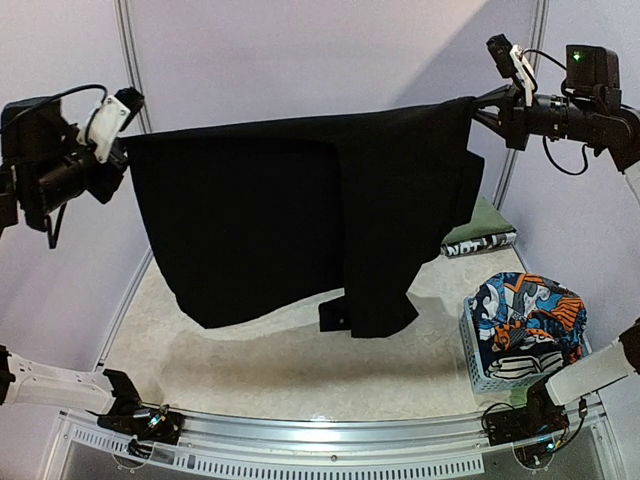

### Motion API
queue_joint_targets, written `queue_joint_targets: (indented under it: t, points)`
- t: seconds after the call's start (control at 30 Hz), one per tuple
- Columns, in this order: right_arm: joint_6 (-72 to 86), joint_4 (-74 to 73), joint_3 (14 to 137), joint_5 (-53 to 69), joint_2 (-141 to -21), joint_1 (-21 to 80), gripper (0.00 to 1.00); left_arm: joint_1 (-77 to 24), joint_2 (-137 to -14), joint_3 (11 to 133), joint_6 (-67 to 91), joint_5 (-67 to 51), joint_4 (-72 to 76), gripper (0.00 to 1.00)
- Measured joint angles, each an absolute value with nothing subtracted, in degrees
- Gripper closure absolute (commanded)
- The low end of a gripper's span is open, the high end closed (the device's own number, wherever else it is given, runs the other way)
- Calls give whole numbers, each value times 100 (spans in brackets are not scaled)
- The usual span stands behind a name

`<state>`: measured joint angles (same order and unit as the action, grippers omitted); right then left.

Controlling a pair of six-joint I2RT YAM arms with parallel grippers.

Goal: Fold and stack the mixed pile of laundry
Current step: Flatten out the crumpled shirt at the center of the board.

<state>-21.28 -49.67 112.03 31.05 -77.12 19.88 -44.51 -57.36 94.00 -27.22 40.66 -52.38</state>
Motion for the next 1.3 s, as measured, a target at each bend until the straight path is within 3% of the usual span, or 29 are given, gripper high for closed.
queue_joint_targets:
  t: [0.3, 0.53, 0.7, 0.87, 1.3]
  points:
    - [-2067, -5697, 10669, 4703, -6987, 2248, 100, -4528, -4768, 9588, -1883, 2679, -5988, 100]
    - [-1616, -5782, 11303, 5264, -7238, 2246, 100, -4534, -5157, 9391, -2084, 3229, -5616, 100]
    - [-1280, -5343, 12875, 5153, -8468, 2244, 100, -4521, -5861, 9640, -2904, 3883, -4626, 100]
    - [-1149, -5087, 13120, 4595, -9107, 2161, 100, -4410, -6493, 10005, -3481, 4119, -4160, 100]
    - [-1138, -4532, 13653, 3837, -8630, 2115, 100, -4458, -6171, 11493, -3857, 3732, -4178, 100]
